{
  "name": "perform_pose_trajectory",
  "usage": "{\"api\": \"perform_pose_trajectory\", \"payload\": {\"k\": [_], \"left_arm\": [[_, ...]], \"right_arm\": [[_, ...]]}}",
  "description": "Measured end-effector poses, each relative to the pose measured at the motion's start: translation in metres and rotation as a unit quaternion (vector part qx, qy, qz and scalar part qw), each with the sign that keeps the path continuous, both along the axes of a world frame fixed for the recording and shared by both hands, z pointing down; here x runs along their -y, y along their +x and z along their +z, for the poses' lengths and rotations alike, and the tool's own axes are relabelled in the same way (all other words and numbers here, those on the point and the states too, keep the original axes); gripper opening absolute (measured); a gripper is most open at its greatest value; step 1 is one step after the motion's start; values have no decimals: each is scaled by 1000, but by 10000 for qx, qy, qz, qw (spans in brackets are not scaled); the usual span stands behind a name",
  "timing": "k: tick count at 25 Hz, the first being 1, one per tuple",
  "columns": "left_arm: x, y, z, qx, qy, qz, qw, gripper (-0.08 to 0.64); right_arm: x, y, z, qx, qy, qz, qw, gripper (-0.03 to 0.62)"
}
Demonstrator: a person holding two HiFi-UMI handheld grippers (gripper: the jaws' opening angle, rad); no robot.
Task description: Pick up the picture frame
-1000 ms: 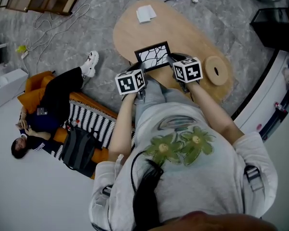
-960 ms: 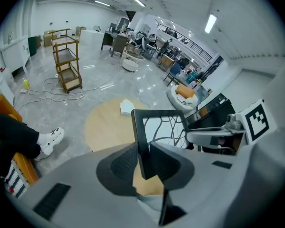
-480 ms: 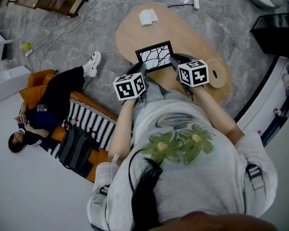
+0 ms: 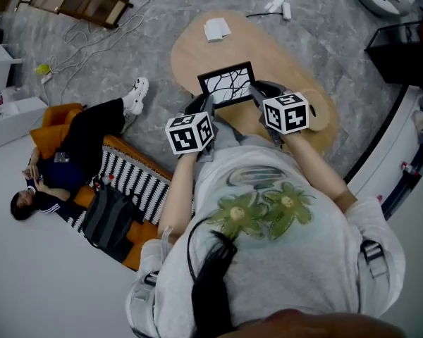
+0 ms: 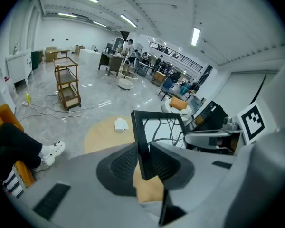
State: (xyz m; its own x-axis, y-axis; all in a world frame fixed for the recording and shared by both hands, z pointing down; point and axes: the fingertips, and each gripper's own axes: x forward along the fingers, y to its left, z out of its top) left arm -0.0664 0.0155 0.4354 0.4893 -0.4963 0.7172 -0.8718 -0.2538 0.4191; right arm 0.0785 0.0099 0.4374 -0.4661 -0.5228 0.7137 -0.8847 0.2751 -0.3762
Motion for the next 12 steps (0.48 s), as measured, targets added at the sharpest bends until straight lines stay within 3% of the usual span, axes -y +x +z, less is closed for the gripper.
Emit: {"api": "perform_pose_trajectory", "payload": {"k": [12], "left_arm": [[-14, 0, -24, -42, 323, -55, 9995, 89]], "right_arm": [[-13, 1, -23, 89, 305, 25, 9995, 84]]}}
